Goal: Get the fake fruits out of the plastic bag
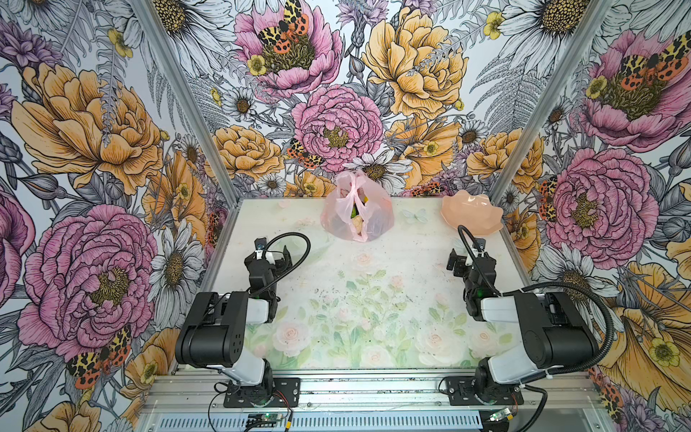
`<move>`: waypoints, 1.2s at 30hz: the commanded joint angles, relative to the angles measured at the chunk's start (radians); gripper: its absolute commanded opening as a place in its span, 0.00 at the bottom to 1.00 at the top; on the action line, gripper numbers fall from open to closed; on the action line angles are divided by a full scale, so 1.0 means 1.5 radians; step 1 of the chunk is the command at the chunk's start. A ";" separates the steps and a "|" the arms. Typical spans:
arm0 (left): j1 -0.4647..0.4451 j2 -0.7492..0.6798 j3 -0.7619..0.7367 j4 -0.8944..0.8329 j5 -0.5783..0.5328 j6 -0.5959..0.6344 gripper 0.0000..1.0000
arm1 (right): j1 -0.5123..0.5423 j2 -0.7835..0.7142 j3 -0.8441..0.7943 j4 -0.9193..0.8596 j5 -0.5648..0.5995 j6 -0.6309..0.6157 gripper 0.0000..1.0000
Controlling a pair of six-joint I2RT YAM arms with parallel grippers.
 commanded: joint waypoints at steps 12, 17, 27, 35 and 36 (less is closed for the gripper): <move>-0.064 -0.108 -0.057 0.032 -0.025 0.077 0.99 | 0.034 -0.064 -0.017 0.011 -0.002 -0.041 1.00; -0.157 -0.291 -0.035 -0.134 -0.128 0.105 0.99 | 0.060 -0.182 -0.001 -0.090 0.025 -0.055 1.00; -0.078 -0.470 0.111 -0.505 -0.200 -0.343 0.99 | 0.062 -0.353 0.151 -0.362 -0.054 0.180 0.99; -0.033 -0.430 0.106 -0.459 0.023 -0.399 0.99 | -0.058 -0.465 0.064 -0.351 -0.207 0.435 0.99; -0.050 -0.417 0.129 -0.479 0.030 -0.381 0.99 | -0.090 -0.461 0.064 -0.351 -0.267 0.460 0.99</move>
